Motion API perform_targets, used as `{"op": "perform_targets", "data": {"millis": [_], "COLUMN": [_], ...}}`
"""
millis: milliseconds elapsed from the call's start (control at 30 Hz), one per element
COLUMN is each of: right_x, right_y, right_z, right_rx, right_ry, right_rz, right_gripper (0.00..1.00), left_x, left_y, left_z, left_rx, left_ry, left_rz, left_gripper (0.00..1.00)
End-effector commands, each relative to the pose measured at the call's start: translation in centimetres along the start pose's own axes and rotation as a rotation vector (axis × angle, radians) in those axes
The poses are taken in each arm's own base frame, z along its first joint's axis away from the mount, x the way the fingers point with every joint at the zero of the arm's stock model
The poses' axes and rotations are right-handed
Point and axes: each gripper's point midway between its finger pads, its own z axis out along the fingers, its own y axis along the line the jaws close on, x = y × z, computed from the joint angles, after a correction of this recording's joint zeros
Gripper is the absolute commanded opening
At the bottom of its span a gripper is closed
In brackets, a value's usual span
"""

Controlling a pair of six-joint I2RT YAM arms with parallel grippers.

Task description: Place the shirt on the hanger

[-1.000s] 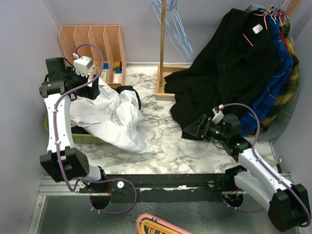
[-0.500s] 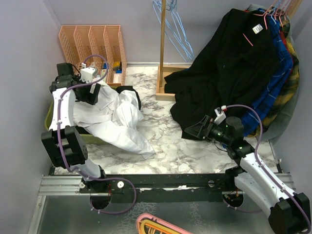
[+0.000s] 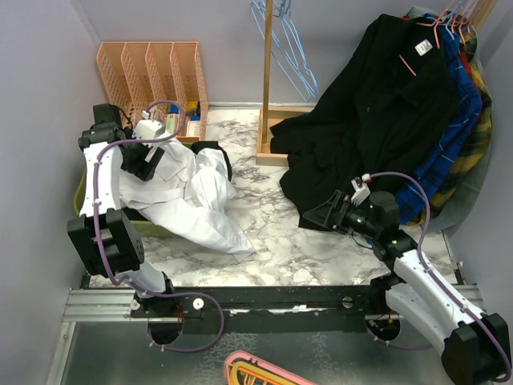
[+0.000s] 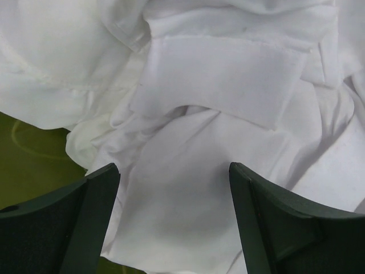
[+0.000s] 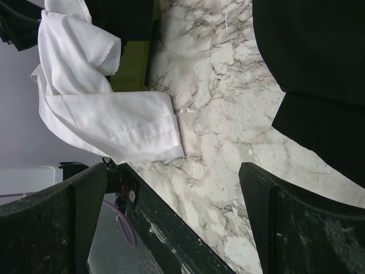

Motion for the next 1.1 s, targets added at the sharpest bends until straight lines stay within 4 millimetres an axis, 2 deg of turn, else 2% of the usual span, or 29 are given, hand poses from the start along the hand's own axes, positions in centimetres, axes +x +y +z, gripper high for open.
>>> {"op": "perform_targets", "data": {"millis": [0, 100, 200, 233, 267, 367, 467, 533, 600, 667, 700, 733, 800, 833, 933, 1000, 1067], "right_x": [-0.2, -0.3, 0.0, 0.0, 0.0, 0.0, -0.2, -0.8, -1.8, -2.9, -3.7, -4.4, -6.2, -7.1, -8.2, -7.5, -5.9], "right_y": [0.7, 0.7, 0.5, 0.5, 0.5, 0.7, 2.7, 5.7, 9.1, 11.9, 13.1, 14.1, 15.4, 15.8, 18.4, 20.5, 22.7], "right_z": [0.2, 0.3, 0.3, 0.3, 0.3, 0.2, -0.3, -1.4, -2.9, -4.1, -4.4, -4.6, -4.3, -3.8, -1.9, 0.1, 2.8], "right_rx": [-0.034, -0.037, -0.041, -0.043, -0.044, -0.048, -0.135, -0.258, -0.370, -0.429, -0.443, -0.451, -0.436, -0.420, -0.434, -0.462, -0.470], "right_ry": [0.012, 0.010, 0.008, 0.009, 0.011, 0.014, 0.016, -0.005, -0.041, -0.084, -0.105, -0.127, -0.166, -0.186, -0.218, -0.245, -0.264], "right_rz": [-0.021, -0.020, -0.015, -0.013, -0.014, -0.022, -0.103, -0.227, -0.374, -0.508, -0.566, -0.640, -0.706, -0.747, -0.825, -0.904, -1.013], "right_gripper": [1.00, 1.00, 1.00, 1.00, 1.00, 1.00, 0.97, 0.79, 0.58, 0.47, 0.47, 0.56, 0.97, 1.00, 0.99, 1.00, 1.00], "left_x": [2.6, 3.7, 4.5, 4.7, 4.6, 4.0, 1.8, -0.8, -3.7, -6.0, -6.8, -7.3, -8.0, -8.2, -9.0, -9.8, -10.8], "left_y": [-2.3, -3.1, -2.1, -2.0, -2.0, -2.3, -2.1, -2.3, -3.2, -4.7, -5.4, -6.1, -7.7, -8.2, -8.8, -9.0, -9.7], "left_z": [-2.3, -2.7, -2.1, -1.9, -1.8, -1.9, -3.3, -5.7, -8.9, -11.8, -12.7, -13.2, -13.7, -13.8, -14.6, -15.9, -17.5], "left_rx": [0.125, 0.161, 0.116, 0.115, 0.120, 0.148, 0.135, 0.126, 0.132, 0.152, 0.151, 0.149, 0.157, 0.154, 0.132, 0.117, 0.132], "left_ry": [0.103, 0.139, 0.182, 0.189, 0.190, 0.179, 0.108, 0.015, -0.097, -0.186, -0.215, -0.225, -0.235, -0.236, -0.267, -0.310, -0.367], "left_rz": [0.153, 0.196, 0.198, 0.192, 0.188, 0.159, 0.147, 0.161, 0.189, 0.215, 0.216, 0.224, 0.246, 0.240, 0.215, 0.192, 0.176], "left_gripper": [0.80, 0.81, 0.81, 0.72, 0.56, 0.00, 0.00, 0.00, 0.00, 0.00, 0.00, 0.00, 0.00, 0.00, 0.00, 0.00, 0.00]}}
